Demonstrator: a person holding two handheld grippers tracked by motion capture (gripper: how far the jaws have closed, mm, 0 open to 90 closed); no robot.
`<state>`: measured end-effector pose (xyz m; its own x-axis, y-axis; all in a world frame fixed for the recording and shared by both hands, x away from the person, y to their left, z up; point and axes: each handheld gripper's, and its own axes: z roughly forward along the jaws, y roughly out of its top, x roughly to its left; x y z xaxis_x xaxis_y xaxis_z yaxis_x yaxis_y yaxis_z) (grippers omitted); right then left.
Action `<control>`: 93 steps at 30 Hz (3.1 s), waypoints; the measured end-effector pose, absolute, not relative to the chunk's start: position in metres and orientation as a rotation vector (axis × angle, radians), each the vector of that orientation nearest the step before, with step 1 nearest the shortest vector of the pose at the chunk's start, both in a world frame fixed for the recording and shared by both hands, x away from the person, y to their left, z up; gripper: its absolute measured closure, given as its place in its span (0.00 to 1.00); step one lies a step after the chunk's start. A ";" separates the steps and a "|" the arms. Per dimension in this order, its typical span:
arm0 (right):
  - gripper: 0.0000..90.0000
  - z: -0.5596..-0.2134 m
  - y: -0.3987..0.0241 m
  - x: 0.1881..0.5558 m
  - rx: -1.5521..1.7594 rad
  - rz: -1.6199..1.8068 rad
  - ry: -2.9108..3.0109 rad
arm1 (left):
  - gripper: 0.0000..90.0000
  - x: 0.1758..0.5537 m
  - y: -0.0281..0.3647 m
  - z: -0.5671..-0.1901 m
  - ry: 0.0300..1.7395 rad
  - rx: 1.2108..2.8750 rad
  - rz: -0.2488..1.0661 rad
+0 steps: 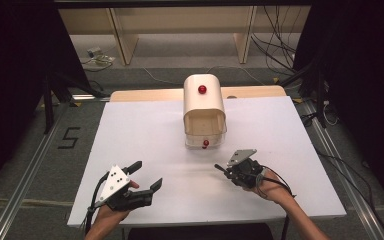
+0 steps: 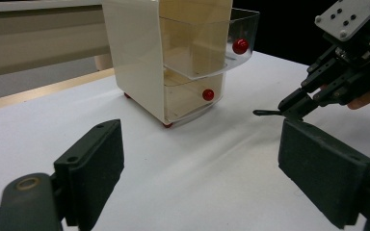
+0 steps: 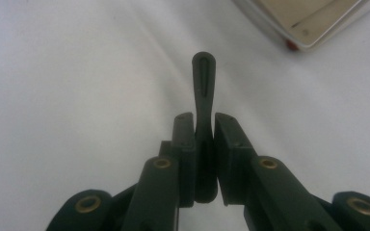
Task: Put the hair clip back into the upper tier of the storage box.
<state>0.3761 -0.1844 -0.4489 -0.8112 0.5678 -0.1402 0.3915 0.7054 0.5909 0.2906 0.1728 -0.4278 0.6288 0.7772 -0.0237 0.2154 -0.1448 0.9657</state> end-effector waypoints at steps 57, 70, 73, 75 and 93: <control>0.89 -0.399 -0.191 0.369 0.745 1.230 2.455 | 0.18 0.291 0.172 -0.429 0.821 1.699 0.599; 0.89 -0.385 -0.194 0.372 0.753 1.318 2.398 | 0.18 0.291 0.173 -0.428 0.822 1.698 0.600; 0.89 -0.384 -0.194 0.372 0.758 1.327 2.394 | 0.18 0.292 0.173 -0.428 0.824 1.693 0.599; 0.89 -0.383 -0.194 0.372 0.757 1.333 2.393 | 0.18 0.291 0.173 -0.428 0.820 1.699 0.600; 0.89 -0.368 -0.190 0.377 0.738 1.390 2.351 | 0.18 0.292 0.173 -0.428 0.825 1.691 0.600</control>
<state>0.3765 -0.1901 -0.3679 -0.8185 0.5745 -0.0055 0.2721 0.3960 0.8770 0.2916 0.1729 -0.4284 0.6282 0.7778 -0.0220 0.2189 -0.1496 0.9642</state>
